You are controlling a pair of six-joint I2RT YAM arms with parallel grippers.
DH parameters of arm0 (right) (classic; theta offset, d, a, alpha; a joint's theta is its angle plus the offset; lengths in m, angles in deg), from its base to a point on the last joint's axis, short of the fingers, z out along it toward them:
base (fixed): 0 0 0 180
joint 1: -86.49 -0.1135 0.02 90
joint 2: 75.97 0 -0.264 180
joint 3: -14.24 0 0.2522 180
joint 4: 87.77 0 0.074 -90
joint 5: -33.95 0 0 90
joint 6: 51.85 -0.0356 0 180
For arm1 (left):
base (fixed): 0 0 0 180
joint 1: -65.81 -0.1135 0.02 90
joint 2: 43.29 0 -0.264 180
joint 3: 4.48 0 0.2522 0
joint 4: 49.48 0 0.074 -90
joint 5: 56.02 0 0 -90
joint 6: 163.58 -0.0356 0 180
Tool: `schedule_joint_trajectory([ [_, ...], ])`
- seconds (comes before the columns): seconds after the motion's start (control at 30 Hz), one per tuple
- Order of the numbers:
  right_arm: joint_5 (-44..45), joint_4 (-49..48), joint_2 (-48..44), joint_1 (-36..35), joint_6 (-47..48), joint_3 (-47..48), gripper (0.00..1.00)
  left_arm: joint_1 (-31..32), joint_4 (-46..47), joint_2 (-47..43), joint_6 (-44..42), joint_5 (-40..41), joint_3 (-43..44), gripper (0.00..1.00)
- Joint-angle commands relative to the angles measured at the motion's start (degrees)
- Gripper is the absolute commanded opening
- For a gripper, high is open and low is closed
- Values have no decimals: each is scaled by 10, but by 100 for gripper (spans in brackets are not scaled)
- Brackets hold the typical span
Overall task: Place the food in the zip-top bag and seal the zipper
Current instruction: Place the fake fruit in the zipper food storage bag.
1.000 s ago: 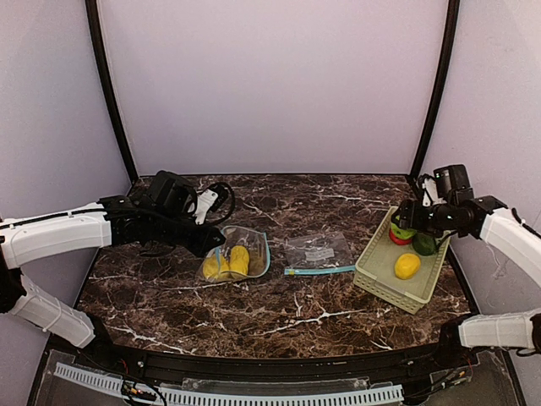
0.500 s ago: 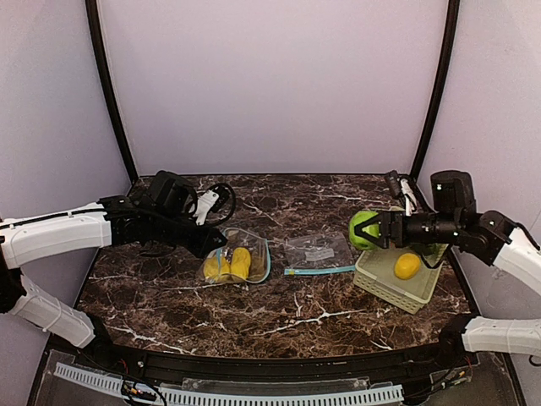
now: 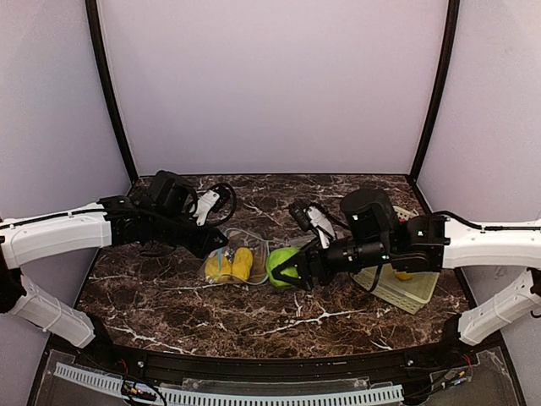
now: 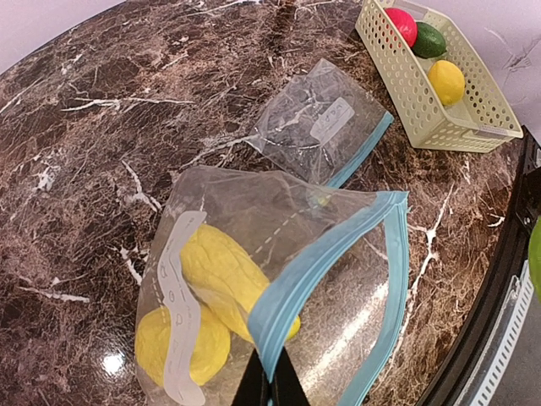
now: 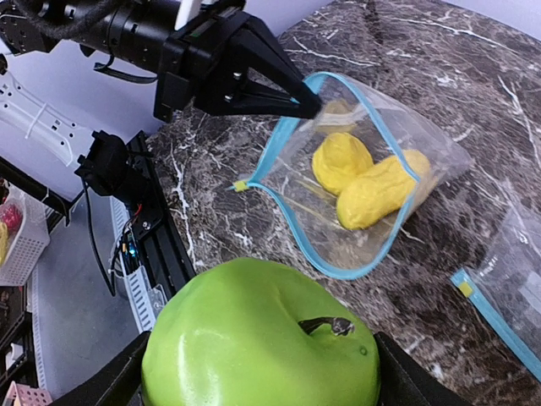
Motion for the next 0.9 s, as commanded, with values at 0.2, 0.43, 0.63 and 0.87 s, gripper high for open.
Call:
schedule_joint_trajectory([
  [0.2, 168, -7, 193, -47, -39, 174, 69, -1, 9, -11, -6, -16, -8, 1],
  [0.43, 258, 51, 272, -51, -61, 252, 69, -1, 11, -17, -8, -18, -9, 1],
  [0.63, 311, 87, 327, -53, -79, 297, 69, -2, 12, -16, -8, -24, -9, 1],
  [0.87, 359, 101, 368, -52, -95, 319, 73, -1, 13, -17, -8, -29, -9, 1],
])
